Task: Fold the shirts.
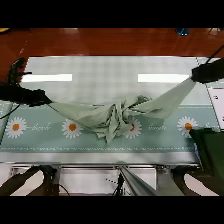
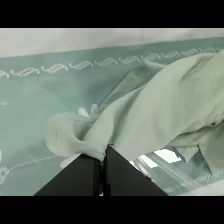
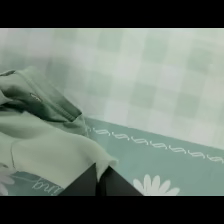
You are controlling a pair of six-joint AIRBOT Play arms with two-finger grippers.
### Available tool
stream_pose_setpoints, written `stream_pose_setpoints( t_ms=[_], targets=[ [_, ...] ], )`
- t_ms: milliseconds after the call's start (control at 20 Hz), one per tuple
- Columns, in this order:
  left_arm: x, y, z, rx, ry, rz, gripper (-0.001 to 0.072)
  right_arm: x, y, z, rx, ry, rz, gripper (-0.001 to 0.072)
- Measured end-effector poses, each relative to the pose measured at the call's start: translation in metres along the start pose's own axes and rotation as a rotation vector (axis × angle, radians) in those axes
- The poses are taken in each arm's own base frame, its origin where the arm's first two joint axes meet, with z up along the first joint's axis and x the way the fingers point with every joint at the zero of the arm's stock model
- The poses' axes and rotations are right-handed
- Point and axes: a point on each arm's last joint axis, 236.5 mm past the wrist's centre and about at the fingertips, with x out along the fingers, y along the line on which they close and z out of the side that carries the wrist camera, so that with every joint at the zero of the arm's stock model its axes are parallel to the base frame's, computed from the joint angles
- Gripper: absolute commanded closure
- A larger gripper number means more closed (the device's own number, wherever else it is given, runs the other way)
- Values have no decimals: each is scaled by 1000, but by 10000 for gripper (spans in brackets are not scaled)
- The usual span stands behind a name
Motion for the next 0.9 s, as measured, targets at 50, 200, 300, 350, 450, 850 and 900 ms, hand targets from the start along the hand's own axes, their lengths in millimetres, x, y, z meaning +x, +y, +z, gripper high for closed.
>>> stream_pose_setpoints(
  t_ms=[50, 200, 300, 350, 450, 850, 900],
  targets=[
    [7, 1, 6, -13, -10, -12, 679, 14, -2, 6, 1, 1, 2, 682],
    [12, -7, 36, -50, -108, -68, 680, 42, -8, 24, 4, -24, -3, 683],
    [3, -13, 66, -63, -209, -91, 680, 51, -12, 41, 6, -82, -12, 683],
    [-4, -16, 81, -66, -264, -97, 680, 53, -14, 50, 7, -116, -19, 683],
    [-14, -16, 104, -71, -348, -97, 680, 54, -19, 70, 31, -195, -34, 683],
    [20, -2, 110, -134, -289, -121, 497, 67, -30, 90, 112, -264, -59, 683],
    [24, -1, 106, -138, -264, -130, 393, 69, -30, 89, 115, -256, -58, 683]
  ],
)
